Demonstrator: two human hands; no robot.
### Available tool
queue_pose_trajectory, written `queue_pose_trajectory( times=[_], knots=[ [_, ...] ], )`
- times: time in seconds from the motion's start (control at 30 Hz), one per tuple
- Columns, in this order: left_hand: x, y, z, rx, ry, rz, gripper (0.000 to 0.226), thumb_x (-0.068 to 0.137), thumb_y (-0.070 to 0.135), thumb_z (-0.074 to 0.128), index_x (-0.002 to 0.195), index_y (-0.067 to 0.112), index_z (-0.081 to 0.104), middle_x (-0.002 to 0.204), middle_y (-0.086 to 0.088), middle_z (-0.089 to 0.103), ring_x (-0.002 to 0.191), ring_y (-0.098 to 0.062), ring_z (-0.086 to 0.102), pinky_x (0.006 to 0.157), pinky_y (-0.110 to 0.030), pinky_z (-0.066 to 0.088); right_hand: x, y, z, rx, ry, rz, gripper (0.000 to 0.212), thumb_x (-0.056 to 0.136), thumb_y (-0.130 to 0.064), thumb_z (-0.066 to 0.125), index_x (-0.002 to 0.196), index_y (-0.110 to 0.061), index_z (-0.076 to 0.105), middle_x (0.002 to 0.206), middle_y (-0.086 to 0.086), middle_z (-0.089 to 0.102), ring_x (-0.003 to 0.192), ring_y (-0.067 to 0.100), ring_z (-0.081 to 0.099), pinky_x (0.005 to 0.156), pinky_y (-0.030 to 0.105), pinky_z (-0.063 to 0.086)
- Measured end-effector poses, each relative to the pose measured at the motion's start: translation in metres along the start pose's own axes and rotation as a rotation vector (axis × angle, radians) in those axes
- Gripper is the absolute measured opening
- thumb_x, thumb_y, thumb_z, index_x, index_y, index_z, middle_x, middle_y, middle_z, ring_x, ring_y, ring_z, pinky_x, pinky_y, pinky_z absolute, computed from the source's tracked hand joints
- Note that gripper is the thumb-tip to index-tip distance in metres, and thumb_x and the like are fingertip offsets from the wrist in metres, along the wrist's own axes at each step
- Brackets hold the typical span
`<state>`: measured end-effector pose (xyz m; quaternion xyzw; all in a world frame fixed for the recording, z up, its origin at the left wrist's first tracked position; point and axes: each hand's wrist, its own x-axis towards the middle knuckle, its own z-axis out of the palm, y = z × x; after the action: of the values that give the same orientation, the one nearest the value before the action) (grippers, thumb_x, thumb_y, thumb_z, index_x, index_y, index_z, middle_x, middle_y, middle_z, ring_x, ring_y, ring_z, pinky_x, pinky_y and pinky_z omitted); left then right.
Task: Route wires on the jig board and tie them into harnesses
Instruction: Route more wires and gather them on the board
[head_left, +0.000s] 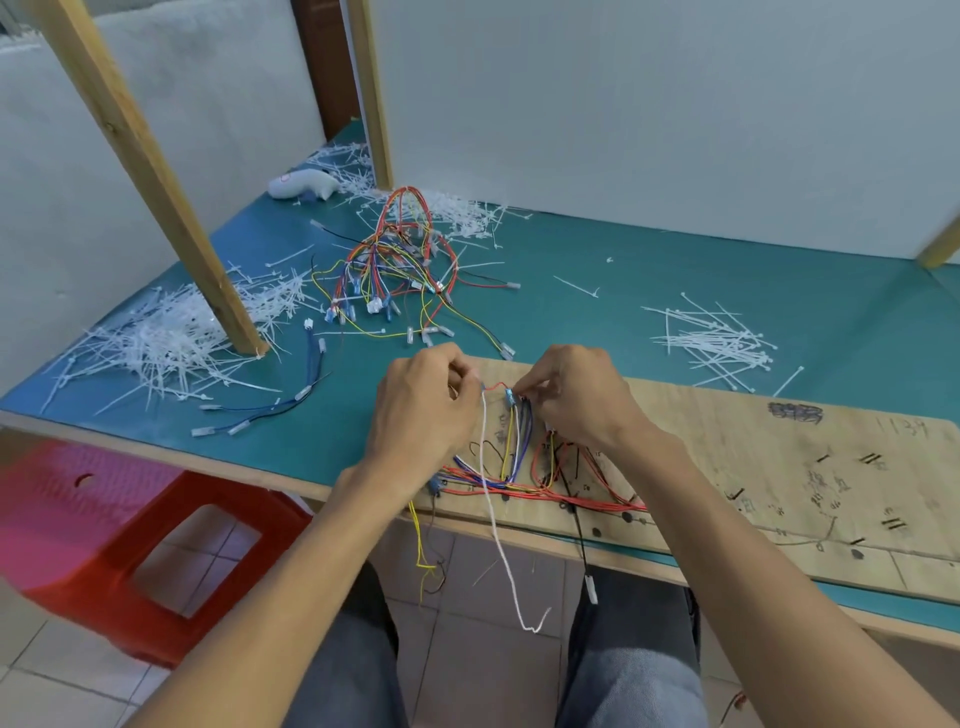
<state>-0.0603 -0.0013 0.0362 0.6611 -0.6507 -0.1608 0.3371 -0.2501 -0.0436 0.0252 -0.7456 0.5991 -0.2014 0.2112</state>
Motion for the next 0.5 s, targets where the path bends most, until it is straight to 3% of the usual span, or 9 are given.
queue_pose_trajectory(
  times=[0.13,0.23,0.37,0.43,0.5],
  knots=[
    [0.010,-0.017,-0.002,-0.013,-0.044,-0.073,0.012,0.091,0.024,0.068,0.080,0.022,0.071,0.069,0.008,0.072,0.069,-0.014,0.071,0.070,-0.041,0.061,0.006,0.002,0.000,-0.020,-0.039,0.014,0.031,0.089,-0.008,0.068,0.094,-0.033,0.086,0.097,-0.010,0.077,0.093,0.018,0.067,0.074,0.033,0.055],
    [0.013,-0.026,-0.003,-0.063,-0.088,-0.145,0.011,0.092,0.022,0.070,0.081,0.022,0.071,0.072,0.007,0.076,0.072,-0.011,0.074,0.073,-0.041,0.064,0.007,0.000,-0.003,-0.021,-0.080,0.022,0.030,0.090,-0.011,0.067,0.095,-0.033,0.086,0.098,-0.008,0.077,0.093,0.018,0.065,0.082,0.039,0.059],
    [0.013,-0.037,-0.006,-0.064,-0.151,-0.204,0.015,0.098,0.015,0.068,0.085,0.021,0.071,0.074,0.009,0.077,0.077,-0.006,0.075,0.080,-0.034,0.063,-0.006,-0.011,-0.007,-0.080,0.039,0.026,0.021,0.093,-0.027,0.070,0.110,-0.033,0.081,0.119,-0.005,0.070,0.118,0.024,0.057,0.098,0.046,0.049],
    [0.014,-0.039,-0.007,-0.069,-0.160,-0.200,0.017,0.100,0.013,0.067,0.085,0.021,0.071,0.074,0.009,0.077,0.075,-0.004,0.074,0.076,-0.028,0.060,-0.028,-0.026,0.003,-0.091,0.173,-0.014,0.016,0.095,-0.040,0.068,0.105,-0.032,0.078,0.112,-0.005,0.066,0.113,0.024,0.052,0.093,0.044,0.045],
    [0.015,-0.039,-0.008,-0.016,-0.171,-0.155,0.018,0.100,0.013,0.067,0.085,0.021,0.071,0.074,0.008,0.077,0.074,-0.006,0.072,0.071,-0.026,0.057,-0.059,-0.047,0.021,-0.152,0.187,-0.039,0.032,0.094,-0.057,0.060,0.090,-0.030,0.076,0.095,-0.006,0.064,0.101,0.022,0.052,0.083,0.041,0.043]
  ],
)
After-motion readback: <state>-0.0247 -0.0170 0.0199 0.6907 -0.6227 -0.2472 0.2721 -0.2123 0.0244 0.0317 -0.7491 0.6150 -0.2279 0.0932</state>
